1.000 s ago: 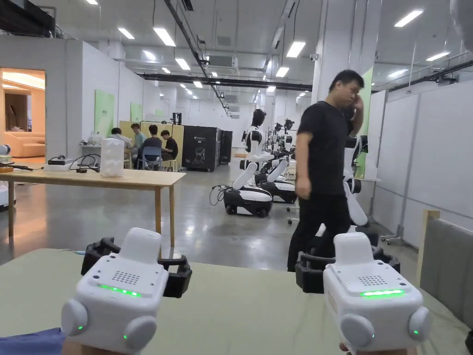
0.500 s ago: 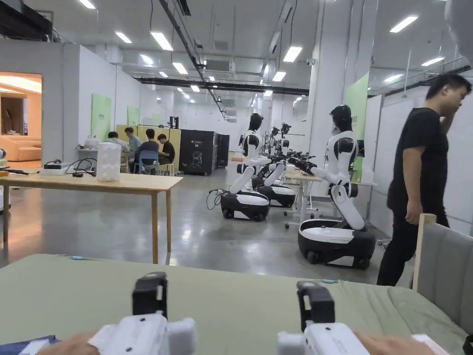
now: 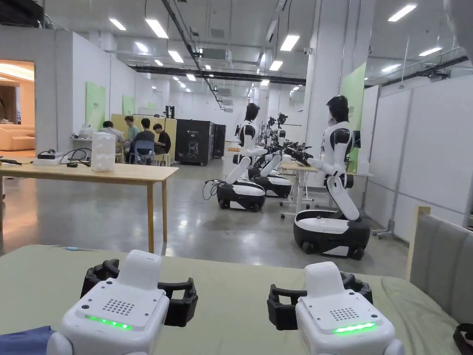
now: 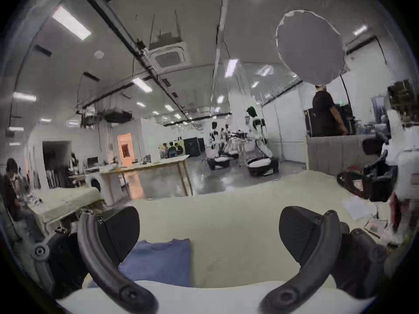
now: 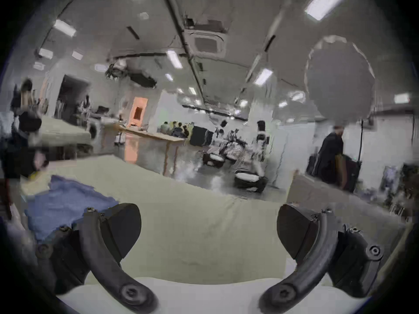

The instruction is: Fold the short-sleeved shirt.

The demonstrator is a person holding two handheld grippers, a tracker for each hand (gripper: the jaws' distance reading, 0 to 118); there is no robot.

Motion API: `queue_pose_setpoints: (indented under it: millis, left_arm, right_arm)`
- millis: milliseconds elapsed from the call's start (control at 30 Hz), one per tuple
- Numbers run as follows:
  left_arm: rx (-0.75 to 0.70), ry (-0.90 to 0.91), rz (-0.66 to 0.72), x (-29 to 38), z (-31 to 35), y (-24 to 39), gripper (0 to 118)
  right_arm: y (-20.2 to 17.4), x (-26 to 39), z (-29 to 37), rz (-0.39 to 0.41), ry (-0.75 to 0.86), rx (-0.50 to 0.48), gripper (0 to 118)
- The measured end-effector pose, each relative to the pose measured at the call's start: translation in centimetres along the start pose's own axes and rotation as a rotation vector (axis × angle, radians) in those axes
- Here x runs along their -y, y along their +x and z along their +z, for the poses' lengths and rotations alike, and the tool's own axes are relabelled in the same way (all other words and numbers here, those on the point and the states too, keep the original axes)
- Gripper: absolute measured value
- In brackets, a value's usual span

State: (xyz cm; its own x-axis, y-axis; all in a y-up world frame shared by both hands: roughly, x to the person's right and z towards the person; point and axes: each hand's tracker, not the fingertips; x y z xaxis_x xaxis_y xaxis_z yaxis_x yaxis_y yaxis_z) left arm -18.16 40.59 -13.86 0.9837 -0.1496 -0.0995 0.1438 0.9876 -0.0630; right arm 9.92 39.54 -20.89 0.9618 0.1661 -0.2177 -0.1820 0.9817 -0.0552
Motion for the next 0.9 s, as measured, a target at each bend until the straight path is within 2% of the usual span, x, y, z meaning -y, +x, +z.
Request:
queue_pose_setpoints:
  millis: [33, 67, 200, 400, 500, 533, 567, 600, 633, 667, 700, 733, 767, 833, 900]
  left_arm:
    - [0.0, -0.003, 0.005, 0.3, 0.1, 0.0, 118]
    - [-0.004, -0.008, 0.005, 0.6, 0.0, 0.3, 118]
    - [-0.032, -0.01, 0.069, 1.6, 0.2, -1.0, 118]
    - [-0.036, -0.012, 0.161, 2.4, 0.2, -2.1, 118]
    - [-0.004, -0.015, 0.157, 2.4, 0.2, -1.8, 118]
    - [0.012, -0.018, 0.154, 2.4, 0.2, -1.8, 113]
    - [0.009, -0.011, 0.154, 2.3, 0.2, -1.8, 98]
    - [0.015, 0.004, 0.154, 2.2, 0.5, -1.6, 58]
    - [0.025, 0.023, 0.149, 2.1, 0.5, -1.5, 0]
    - [-0.028, 0.018, 0.125, 1.9, 0.3, -1.1, 0]
    - [-0.096, 0.022, 0.068, 1.9, 0.3, -0.9, 0]
    - [-0.016, 0.027, 0.113, 1.8, 0.4, -1.1, 0]
    - [0.002, 0.022, 0.129, 1.6, 0.4, -1.2, 0]
    - [-0.032, 0.019, 0.118, 1.6, 0.4, -1.2, 0]
    - [-0.04, 0.013, 0.119, 2.0, 0.7, -1.9, 0]
  right_arm:
    - [-0.4, -0.2, 0.8, -0.065, -0.026, -0.053, 118]
    - [-0.3, -0.1, 0.8, -0.083, -0.04, -0.06, 118]
    - [0.8, 0.3, 1.5, -0.061, 0.014, 0.096, 118]
    - [2.2, 0.5, 2.0, -0.139, 0.008, 0.061, 118]
    - [1.9, 0.7, 1.9, -0.142, -0.008, 0.042, 118]
    - [1.9, 0.8, 2.0, -0.147, -0.012, 0.032, 106]
    - [2.0, 0.9, 1.9, -0.152, -0.009, 0.016, 70]
    - [1.8, 0.9, 1.9, -0.153, -0.006, 0.024, 12]
    - [1.5, 0.8, 1.7, -0.132, -0.026, 0.086, 0]
    - [1.1, 1.0, 1.6, -0.097, -0.017, 0.127, 0]
    - [1.5, 1.3, 1.7, -0.103, -0.011, 0.096, 0]
    - [1.7, 1.3, 1.8, -0.113, -0.012, 0.058, 0]
    - [1.7, 1.3, 1.8, -0.12, -0.018, 0.05, 0]
    - [1.5, 1.6, 1.9, -0.091, -0.005, 0.079, 0]
    - [1.0, 1.4, 1.8, -0.083, -0.006, 0.066, 0]
